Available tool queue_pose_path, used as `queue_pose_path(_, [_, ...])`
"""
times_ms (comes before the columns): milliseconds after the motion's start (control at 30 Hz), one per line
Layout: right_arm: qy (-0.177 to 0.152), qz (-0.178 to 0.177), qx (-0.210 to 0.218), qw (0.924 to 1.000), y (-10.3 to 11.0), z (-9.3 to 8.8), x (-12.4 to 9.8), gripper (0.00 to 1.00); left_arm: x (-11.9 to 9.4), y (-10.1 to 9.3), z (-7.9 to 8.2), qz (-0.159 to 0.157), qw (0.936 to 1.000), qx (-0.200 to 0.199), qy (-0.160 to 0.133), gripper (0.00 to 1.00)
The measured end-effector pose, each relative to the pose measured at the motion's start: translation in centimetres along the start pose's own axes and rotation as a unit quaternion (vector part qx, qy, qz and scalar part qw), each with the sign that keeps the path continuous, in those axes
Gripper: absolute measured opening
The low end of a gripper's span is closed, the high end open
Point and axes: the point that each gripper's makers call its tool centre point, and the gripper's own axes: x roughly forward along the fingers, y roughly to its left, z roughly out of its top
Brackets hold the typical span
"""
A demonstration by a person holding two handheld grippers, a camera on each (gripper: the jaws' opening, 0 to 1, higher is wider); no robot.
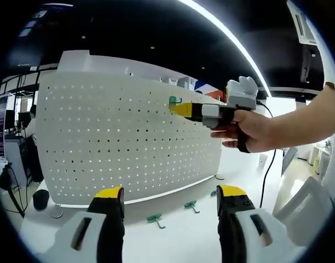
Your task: Insert the hook assembly into the mounting plate slot until the hook locks in place.
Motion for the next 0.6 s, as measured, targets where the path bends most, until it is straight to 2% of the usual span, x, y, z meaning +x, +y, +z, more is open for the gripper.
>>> queue_pose_path(333, [0.039, 0.002, -0.026, 0.9989, -0.7, -3.4, -4.1, 0.65, 0.1, -0.1, 0.0, -0.003, 1.0000, 0.007, 0.004, 0.71])
queue_pose_path(600, [0.064, 0.008, -0.022, 0.9977, -1.2, -6.1, -7.4, 0.66, 0.2, -0.3, -0.1, -0.008, 0.9999, 0.005, 0.006, 0.72])
